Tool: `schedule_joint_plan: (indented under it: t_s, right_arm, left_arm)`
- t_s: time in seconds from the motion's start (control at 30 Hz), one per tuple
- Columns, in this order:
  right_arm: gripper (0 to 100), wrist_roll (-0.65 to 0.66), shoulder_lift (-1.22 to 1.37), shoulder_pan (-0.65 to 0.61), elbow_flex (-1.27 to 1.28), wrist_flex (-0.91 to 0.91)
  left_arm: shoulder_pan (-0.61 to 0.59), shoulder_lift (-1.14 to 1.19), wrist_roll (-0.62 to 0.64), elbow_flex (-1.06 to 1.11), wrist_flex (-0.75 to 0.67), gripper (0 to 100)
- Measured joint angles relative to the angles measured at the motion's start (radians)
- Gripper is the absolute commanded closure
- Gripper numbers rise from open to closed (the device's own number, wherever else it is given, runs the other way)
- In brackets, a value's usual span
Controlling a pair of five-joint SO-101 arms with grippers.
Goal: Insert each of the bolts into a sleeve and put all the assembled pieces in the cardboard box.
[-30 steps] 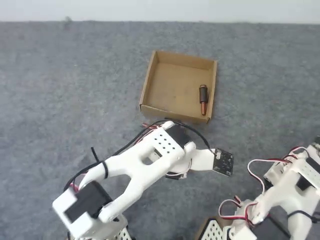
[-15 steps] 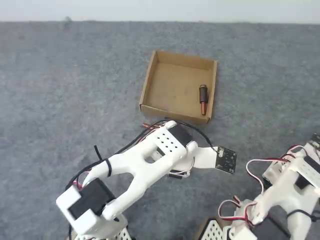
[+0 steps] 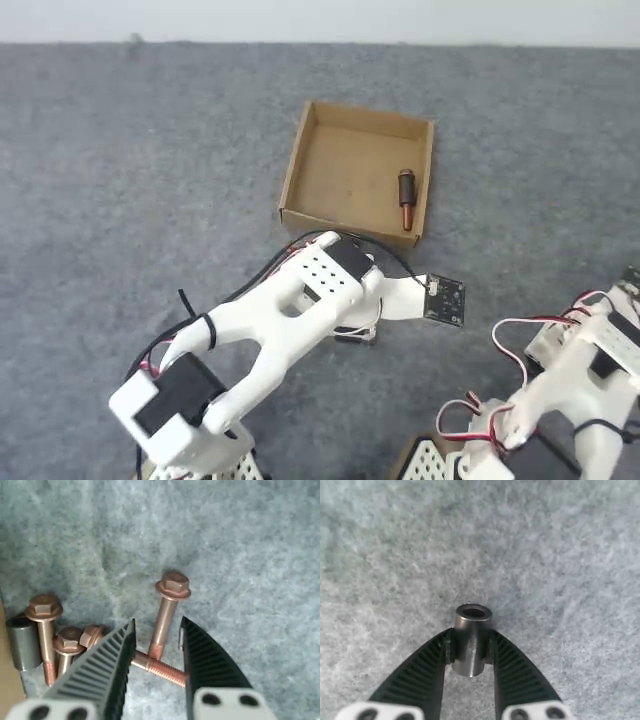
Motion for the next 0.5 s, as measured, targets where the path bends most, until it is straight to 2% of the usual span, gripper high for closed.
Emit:
schedule_joint_plan:
  t_s: [0.2,0.33,0.5]
  right_arm:
    - [99.3,0.000,0.000,0.000,0.000,0.000]
    - [99.3,0.000,0.000,0.000,0.000,0.000]
    - [99.3,0.000,0.000,0.000,0.000,0.000]
  left_arm:
    - [0.008,0.005,0.000,0.035,-0.041,86]
    - [0.048,0.094,0.002,0.035,-0.051,86]
    - [0.051,0.198,0.081,-0.057,-0.025,86]
